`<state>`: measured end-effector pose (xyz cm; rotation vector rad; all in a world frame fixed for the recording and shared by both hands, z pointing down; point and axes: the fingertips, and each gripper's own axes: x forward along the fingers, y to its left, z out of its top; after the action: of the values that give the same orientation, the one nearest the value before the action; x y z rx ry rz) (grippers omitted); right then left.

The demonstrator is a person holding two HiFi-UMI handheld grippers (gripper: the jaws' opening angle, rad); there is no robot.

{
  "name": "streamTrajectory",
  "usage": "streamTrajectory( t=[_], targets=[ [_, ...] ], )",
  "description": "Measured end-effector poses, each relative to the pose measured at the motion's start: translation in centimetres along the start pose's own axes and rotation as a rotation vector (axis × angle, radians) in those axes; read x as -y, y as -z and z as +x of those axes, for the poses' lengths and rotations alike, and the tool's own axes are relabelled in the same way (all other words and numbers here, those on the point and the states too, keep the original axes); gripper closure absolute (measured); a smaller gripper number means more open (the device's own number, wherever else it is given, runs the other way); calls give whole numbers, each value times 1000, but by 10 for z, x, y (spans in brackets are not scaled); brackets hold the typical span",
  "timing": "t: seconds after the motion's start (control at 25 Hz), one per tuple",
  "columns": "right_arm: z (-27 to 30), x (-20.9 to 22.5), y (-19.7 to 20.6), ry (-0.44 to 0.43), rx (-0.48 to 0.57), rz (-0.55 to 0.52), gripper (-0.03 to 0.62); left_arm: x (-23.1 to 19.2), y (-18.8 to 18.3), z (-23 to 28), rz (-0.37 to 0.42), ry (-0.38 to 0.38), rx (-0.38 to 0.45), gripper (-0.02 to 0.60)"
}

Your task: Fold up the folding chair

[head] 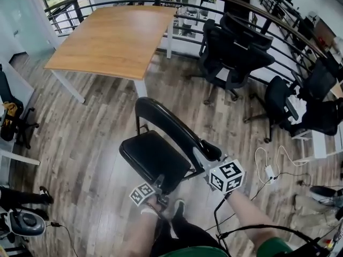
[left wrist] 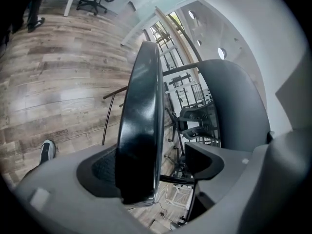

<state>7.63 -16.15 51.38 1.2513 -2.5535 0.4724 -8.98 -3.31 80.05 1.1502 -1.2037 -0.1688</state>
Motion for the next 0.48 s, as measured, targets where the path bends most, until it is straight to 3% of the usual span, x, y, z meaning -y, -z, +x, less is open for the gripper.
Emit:
streamTrajectory(
  t=[0.48],
  targets=[
    [-10,-4,-23,-16,21,-38,437,96,8,26,9,75,-31,190]
  ],
)
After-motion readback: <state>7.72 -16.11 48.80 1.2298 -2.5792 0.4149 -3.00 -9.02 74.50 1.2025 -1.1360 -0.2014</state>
